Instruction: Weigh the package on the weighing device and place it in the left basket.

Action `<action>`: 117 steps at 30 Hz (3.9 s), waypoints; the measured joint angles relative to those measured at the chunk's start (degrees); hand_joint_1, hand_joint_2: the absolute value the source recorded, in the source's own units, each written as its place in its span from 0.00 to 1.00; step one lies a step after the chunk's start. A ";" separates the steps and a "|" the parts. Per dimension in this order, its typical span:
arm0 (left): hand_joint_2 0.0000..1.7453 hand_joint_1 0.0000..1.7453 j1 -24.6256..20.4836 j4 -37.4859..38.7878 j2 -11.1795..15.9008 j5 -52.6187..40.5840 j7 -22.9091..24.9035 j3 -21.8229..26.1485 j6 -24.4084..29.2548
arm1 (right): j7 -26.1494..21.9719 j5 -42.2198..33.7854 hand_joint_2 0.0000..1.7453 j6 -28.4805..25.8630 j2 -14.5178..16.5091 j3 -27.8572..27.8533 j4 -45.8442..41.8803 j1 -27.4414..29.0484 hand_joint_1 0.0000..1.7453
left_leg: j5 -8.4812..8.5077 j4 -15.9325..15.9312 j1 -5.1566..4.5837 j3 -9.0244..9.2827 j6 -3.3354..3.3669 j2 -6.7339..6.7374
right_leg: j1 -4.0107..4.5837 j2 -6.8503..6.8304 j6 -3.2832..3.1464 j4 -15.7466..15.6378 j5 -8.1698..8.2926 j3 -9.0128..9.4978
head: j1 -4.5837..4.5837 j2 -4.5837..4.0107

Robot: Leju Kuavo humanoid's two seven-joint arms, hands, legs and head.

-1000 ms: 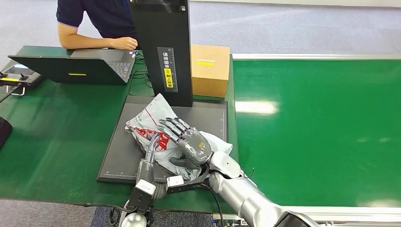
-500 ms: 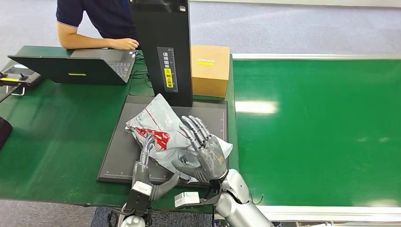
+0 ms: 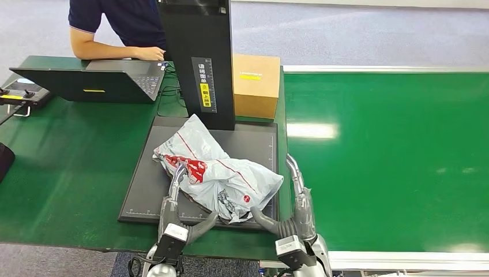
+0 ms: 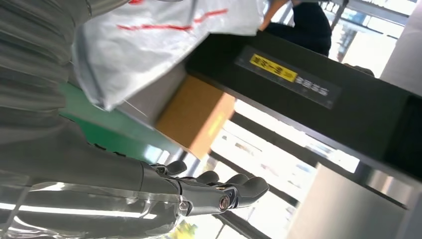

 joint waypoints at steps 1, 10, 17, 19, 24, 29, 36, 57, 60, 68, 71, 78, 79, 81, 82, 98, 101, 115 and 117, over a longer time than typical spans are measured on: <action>1.00 0.00 0.01 0.00 0.02 -0.78 0.00 0.07 -0.03 | -0.01 -0.88 1.00 1.80 -0.01 -0.91 -0.52 0.98 0.00 | 0.00 0.00 0.00 0.00 0.00 0.00 | 0.00 0.00 0.00 0.00 0.00 0.00 | 0.00 0.00; 1.00 0.00 0.10 -0.48 -0.01 -9.47 0.00 1.07 -0.45 | -0.03 -1.17 1.00 4.55 -0.04 -6.29 -3.25 7.75 0.00 | -0.01 0.00 0.00 0.01 -0.01 0.00 | 0.00 0.00 -0.01 0.00 -0.02 0.00 | -0.01 0.00; 1.00 0.00 0.06 -3.24 -0.07 -20.15 2.52 1.73 -1.38 | -0.03 -2.32 1.00 3.14 -0.20 -6.44 -4.03 9.37 0.00 | -0.01 0.00 0.00 0.01 -0.01 0.01 | 0.00 0.00 -0.01 0.00 -0.02 0.00 | -0.01 0.00; 1.00 0.00 -0.37 -3.78 -0.03 -24.46 4.76 1.55 -1.68 | -0.03 -2.57 1.00 3.04 -0.30 -6.35 -4.03 9.39 0.00 | -0.01 0.00 0.00 0.02 -0.01 0.01 | 0.00 0.00 -0.01 0.00 -0.02 0.01 | 0.00 0.00; 1.00 0.00 -3.54 -3.75 0.41 -34.39 10.58 0.17 -1.67 | -0.03 -2.54 1.00 3.44 -0.38 -6.17 -3.95 9.29 0.00 | 0.00 0.00 0.00 0.02 -0.01 0.01 | 0.00 0.00 -0.01 0.00 -0.01 0.02 | 0.00 0.00; 1.00 0.00 -9.69 -0.71 0.96 -37.04 13.58 -1.82 -4.10 | -0.04 -1.14 1.00 5.17 -0.36 -6.18 -3.42 8.57 0.00 | 0.02 0.00 0.00 0.03 -0.01 0.01 | 0.00 0.00 -0.02 0.00 0.01 0.03 | -0.01 0.00; 1.00 0.00 -21.72 12.26 0.84 -38.40 15.86 -3.05 -6.86 | -0.04 1.25 1.00 6.16 0.30 -6.25 -2.68 7.46 0.00 | 0.07 0.01 0.00 0.04 -0.02 0.01 | 0.00 0.01 -0.01 0.02 0.09 0.03 | -0.01 0.00; 1.00 1.00 -40.64 46.06 -1.34 -40.01 23.66 -6.07 -19.17 | -0.04 1.66 1.00 5.45 0.63 -6.30 -2.00 6.93 0.00 | 0.06 -0.06 0.01 0.64 -0.09 0.03 | 0.02 0.01 -0.14 0.01 0.08 0.68 | 0.00 0.00; 1.00 1.00 -40.25 46.27 -1.43 -39.93 22.91 -5.99 -15.70 | -0.05 1.57 1.00 5.09 0.64 -6.30 -1.93 6.93 0.00 | 0.14 -0.05 0.01 0.67 -0.14 0.03 | 0.02 0.02 -0.16 0.02 0.16 0.65 | 0.00 0.00; 1.00 1.00 -37.45 44.93 -1.43 -39.88 19.39 -5.65 -1.16 | -0.02 1.64 1.00 5.18 0.69 -6.33 -1.93 6.94 0.00 | 0.18 -0.05 0.02 0.55 -0.15 0.04 | 0.02 0.04 -0.15 0.03 0.18 0.49 | 0.00 0.00; 1.00 1.00 -33.16 37.73 -1.11 -40.44 16.62 -5.04 7.45 | 0.07 2.00 1.00 5.30 0.96 -6.39 -1.93 6.99 0.00 | 0.18 -0.05 0.01 0.41 -0.14 0.03 | 0.02 0.03 -0.14 0.04 0.16 0.37 | 0.00 0.00; 1.00 1.00 -20.76 7.60 -4.62 -56.22 4.63 4.79 13.68 | 0.29 2.66 1.00 5.13 1.25 -6.44 -1.95 7.37 0.00 | 0.11 -0.02 0.00 0.00 -0.07 0.05 | -0.01 0.06 -0.08 0.02 0.12 -0.01 | 0.01 0.00; 1.00 1.00 -19.65 3.84 -5.52 -56.68 2.85 7.00 13.70 | 0.31 2.70 1.00 5.12 1.33 -6.44 -1.95 7.40 0.00 | 0.10 -0.02 -0.01 -0.01 -0.06 0.07 | -0.01 0.07 -0.08 0.02 0.12 -0.03 | 0.01 0.00; 1.00 1.00 -18.23 -2.22 -6.79 -56.73 1.14 11.07 13.70 | 0.32 2.78 1.00 5.12 1.44 -6.45 -1.96 7.46 0.00 | 0.09 -0.02 -0.01 -0.01 -0.05 0.08 | 0.00 0.08 -0.08 0.01 0.12 -0.05 | 0.00 0.00; 1.00 1.00 -17.81 -4.82 -7.15 -56.64 0.75 13.01 13.69 | 0.32 2.81 1.00 5.12 1.45 -6.46 -1.96 7.49 0.00 | 0.09 -0.03 0.00 -0.01 -0.05 0.08 | 0.00 0.07 -0.08 0.01 0.12 -0.05 | 0.00 0.00; 1.00 0.99 -25.59 -10.60 -4.01 -48.64 0.33 48.78 13.53 | 0.10 2.16 1.00 4.56 1.94 -6.39 -1.96 8.47 0.00 | 0.22 -0.07 0.07 0.02 -0.22 0.08 | 0.06 0.08 -0.16 0.12 0.16 -0.07 | 0.00 0.00; 1.00 0.72 -29.02 -5.25 -2.12 -50.10 0.33 56.66 13.53 | 0.03 1.60 1.00 4.08 2.01 -6.31 -1.59 8.32 0.00 | 0.23 -0.07 0.07 0.02 -0.22 0.07 | 0.06 0.07 -0.17 0.13 0.16 -0.07 | -0.01 0.00; 1.00 0.00 -40.63 31.02 8.00 -66.21 28.53 78.10 13.51 | -0.03 1.27 1.00 1.76 2.05 -5.74 -0.17 6.85 0.00 | 0.24 -0.06 0.06 -0.03 -0.20 0.07 | 0.05 0.05 -0.18 0.13 0.17 -0.12 | 0.00 0.00; 1.00 0.00 -41.27 34.70 9.11 -65.02 28.37 78.44 13.51 | -0.03 1.28 1.00 1.98 2.05 -5.69 0.12 6.65 0.00 | 0.24 -0.05 0.06 -0.03 -0.20 0.07 | 0.04 0.06 -0.18 0.12 0.17 -0.12 | 0.00 0.00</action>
